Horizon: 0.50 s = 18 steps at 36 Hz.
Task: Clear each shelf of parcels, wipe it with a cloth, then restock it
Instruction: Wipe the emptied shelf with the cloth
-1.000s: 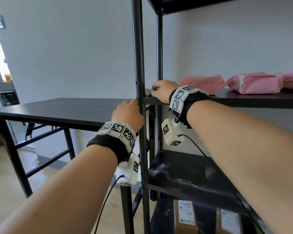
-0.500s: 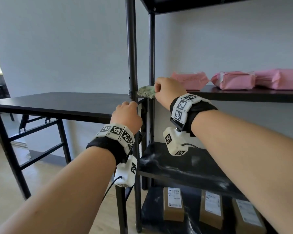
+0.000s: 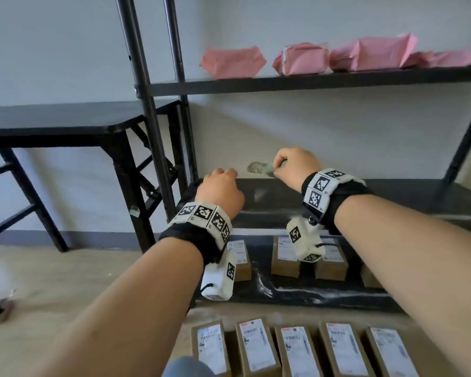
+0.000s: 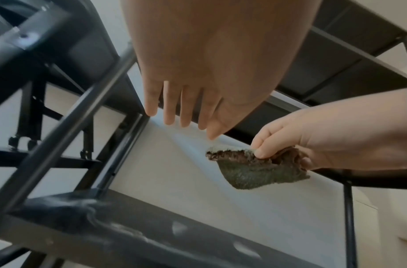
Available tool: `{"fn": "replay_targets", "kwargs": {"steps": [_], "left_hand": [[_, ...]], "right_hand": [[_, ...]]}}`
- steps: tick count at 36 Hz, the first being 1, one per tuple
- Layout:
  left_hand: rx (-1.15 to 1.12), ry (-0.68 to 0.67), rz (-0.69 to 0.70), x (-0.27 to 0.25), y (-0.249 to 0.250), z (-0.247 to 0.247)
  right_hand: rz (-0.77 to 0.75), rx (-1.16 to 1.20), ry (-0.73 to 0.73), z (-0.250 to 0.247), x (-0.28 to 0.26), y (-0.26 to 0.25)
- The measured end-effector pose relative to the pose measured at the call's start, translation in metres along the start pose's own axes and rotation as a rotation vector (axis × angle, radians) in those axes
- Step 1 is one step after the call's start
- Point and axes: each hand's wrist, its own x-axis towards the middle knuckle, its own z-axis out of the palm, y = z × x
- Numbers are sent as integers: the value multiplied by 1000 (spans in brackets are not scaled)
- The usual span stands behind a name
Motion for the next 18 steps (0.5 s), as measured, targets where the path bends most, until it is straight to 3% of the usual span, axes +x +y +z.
{"fn": "replay_targets", "kwargs": {"steps": [18], "left_hand": [[-95,-263,185,20,129,119]], "right_hand": [[303,-103,73,-34,-69,170]]}}
